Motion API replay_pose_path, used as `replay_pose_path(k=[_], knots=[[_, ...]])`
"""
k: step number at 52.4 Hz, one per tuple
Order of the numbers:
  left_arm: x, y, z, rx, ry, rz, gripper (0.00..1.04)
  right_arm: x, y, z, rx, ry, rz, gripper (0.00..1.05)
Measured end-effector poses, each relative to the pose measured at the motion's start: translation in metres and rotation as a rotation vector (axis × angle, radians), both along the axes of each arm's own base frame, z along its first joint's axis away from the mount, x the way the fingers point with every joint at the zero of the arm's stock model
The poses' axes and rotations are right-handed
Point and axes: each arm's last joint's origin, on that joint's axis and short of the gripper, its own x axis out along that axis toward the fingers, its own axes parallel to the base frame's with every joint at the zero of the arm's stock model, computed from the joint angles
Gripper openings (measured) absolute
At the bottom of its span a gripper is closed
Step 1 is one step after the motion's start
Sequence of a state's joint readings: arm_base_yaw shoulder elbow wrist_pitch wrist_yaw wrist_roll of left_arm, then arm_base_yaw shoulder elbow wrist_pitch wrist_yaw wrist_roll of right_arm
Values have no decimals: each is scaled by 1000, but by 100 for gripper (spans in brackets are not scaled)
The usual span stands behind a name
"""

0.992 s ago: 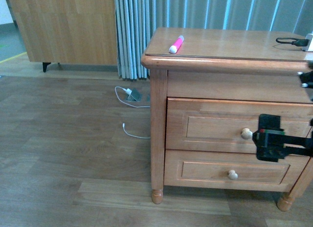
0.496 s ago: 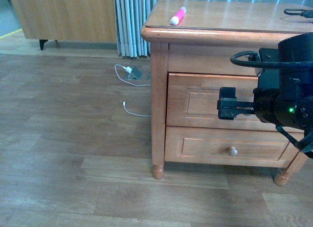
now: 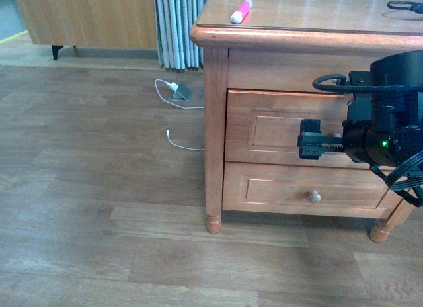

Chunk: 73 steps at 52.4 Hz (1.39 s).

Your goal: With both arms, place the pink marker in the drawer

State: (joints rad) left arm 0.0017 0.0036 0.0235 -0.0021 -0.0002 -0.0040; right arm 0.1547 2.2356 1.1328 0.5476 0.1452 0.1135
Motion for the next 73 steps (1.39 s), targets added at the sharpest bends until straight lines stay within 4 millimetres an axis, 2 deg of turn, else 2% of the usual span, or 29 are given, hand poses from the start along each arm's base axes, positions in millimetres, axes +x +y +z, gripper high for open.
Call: replay_pose_path(k=[6,8,26,29,31,45,53,63,71,73], knots=[[0,0,0,0,0,0,99,0,-1,1,-3,-7,1,96],[0,0,0,0,0,0,99,1,-1,0,-3,-8,-1,93],[0,0,0,0,0,0,99,1,-4,0,-25,-2,-6,42],[0,0,0,0,0,0,99,0,-3,0,-22,-2,-4,28],[0,0,0,0,0,0,99,0,-3,0,-23,-2,-5,25],[0,0,0,0,0,0,99,-10,-3,1,2,23,-5,23],[0,0,0,0,0,0,99,-36,-1,6,28,71,3,23],[0,0,0,0,0,0,99,-108,0,14,41,183,17,23],[0,0,0,0,0,0,99,-144,-1,15,45,206,36,24],[0,0,0,0,0,0,99,-154,-2,15,49,211,40,31]])
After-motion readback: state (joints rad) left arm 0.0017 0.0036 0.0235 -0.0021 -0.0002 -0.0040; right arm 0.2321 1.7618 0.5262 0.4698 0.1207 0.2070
